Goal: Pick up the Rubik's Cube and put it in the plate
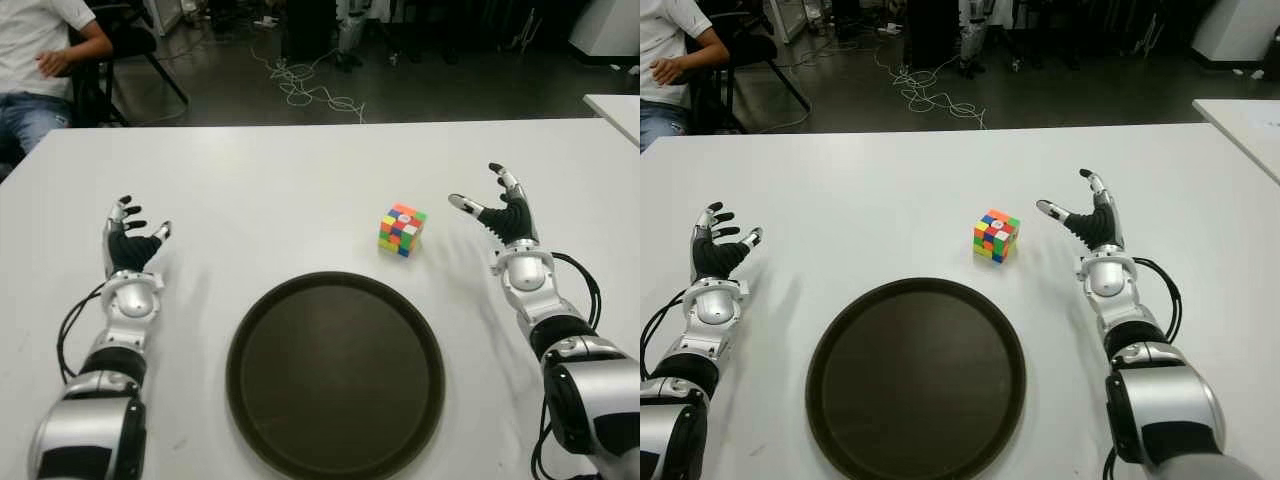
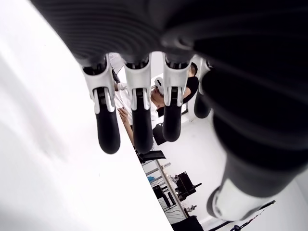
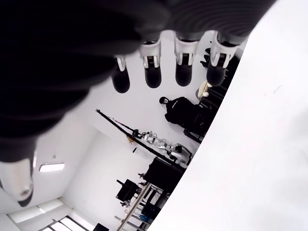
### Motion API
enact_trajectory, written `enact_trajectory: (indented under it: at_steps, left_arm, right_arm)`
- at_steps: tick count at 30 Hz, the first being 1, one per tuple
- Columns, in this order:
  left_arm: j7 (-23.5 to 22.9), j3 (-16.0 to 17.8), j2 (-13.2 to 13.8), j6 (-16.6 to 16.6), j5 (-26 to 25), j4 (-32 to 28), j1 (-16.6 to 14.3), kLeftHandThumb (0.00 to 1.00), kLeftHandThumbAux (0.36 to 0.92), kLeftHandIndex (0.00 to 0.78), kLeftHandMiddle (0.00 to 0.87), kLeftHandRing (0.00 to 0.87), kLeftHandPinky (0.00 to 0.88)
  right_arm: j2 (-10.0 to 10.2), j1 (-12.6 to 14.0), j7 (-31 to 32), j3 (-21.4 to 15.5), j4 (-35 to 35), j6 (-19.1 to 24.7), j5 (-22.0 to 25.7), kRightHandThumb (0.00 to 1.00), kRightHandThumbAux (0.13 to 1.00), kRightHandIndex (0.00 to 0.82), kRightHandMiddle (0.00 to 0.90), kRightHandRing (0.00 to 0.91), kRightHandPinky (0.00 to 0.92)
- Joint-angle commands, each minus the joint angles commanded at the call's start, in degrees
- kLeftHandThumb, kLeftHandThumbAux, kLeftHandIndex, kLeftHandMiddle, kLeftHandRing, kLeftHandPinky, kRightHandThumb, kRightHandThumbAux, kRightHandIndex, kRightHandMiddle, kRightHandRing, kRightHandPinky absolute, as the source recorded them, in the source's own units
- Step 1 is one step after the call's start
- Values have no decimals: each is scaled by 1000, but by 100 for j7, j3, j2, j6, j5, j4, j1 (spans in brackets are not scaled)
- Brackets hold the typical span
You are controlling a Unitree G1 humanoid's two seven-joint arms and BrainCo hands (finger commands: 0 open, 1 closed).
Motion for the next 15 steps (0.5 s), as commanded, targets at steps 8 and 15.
enact_trajectory:
  at_steps: [8,15]
  left_arm:
    - [-9,24,-6,-11,-27,25,-5,216,790,133,212,250,325]
    - [-21,42,-16,-62,-44,11,4,192,799,130,223,266,341]
  right_arm:
    - [5,2,127,-59,20,-42,81,0,567,32,0,0,25]
    - [25,-10,168,-117,33,-21,134,0,578,24,0,0,13]
